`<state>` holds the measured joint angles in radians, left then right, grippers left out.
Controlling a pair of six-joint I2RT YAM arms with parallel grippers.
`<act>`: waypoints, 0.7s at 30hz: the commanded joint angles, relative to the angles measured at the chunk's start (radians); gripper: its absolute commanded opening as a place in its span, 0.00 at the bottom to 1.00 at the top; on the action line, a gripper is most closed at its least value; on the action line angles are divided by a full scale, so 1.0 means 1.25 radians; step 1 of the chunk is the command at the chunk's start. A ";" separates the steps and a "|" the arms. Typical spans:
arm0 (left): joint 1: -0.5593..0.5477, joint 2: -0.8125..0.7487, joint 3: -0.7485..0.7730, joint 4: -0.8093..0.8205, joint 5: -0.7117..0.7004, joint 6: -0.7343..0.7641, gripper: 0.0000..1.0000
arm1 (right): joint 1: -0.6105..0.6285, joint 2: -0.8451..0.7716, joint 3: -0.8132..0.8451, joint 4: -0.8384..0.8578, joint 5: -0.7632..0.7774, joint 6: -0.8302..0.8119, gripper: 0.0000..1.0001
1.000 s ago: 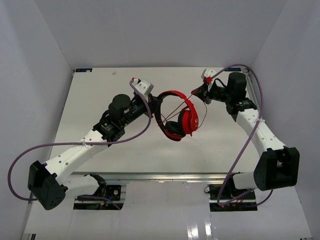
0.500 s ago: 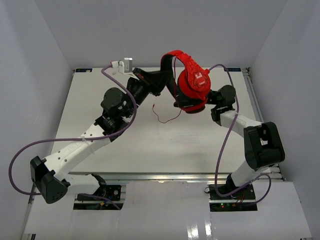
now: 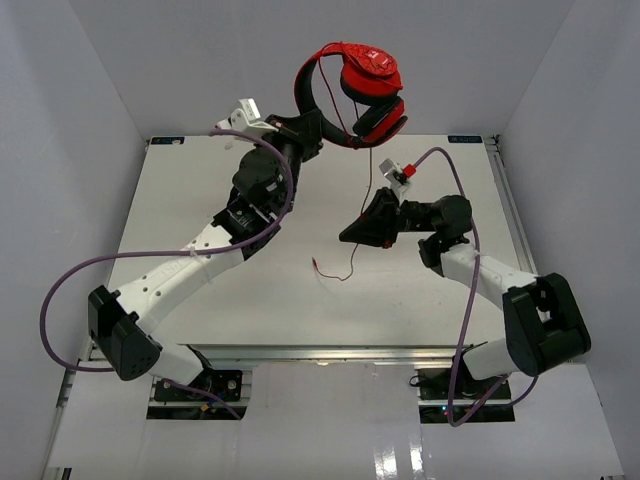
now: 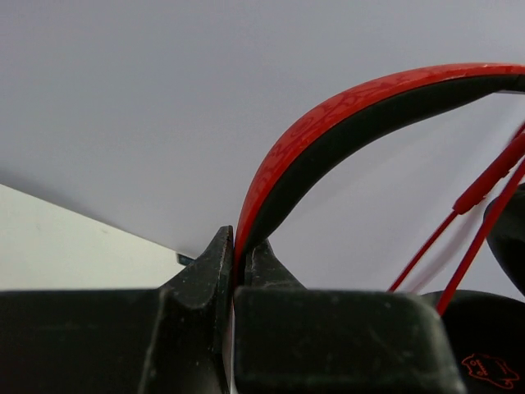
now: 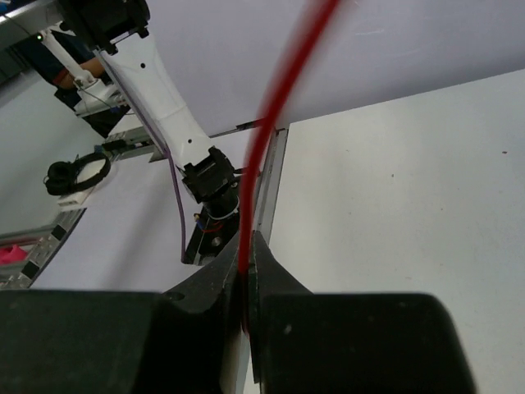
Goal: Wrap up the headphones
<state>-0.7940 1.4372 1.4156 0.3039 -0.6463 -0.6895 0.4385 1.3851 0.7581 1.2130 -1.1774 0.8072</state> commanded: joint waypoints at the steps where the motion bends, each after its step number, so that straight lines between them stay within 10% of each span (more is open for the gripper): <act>1: 0.005 0.019 0.112 0.060 -0.180 0.351 0.00 | 0.020 -0.118 0.017 -0.442 0.079 -0.349 0.08; 6: 0.036 0.084 0.085 0.101 -0.250 0.612 0.00 | 0.044 -0.184 0.172 -0.941 0.302 -0.750 0.08; 12: 0.072 0.169 0.102 -0.111 -0.186 0.607 0.00 | 0.118 -0.159 0.335 -1.315 0.528 -1.022 0.08; 21: 0.060 0.121 -0.047 -0.290 0.175 0.716 0.00 | 0.151 -0.203 0.335 -1.174 1.093 -1.367 0.08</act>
<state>-0.7170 1.7074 1.4323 0.0276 -0.6532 0.1062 0.6258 1.1841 1.1864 -0.3710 -0.1803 -0.6170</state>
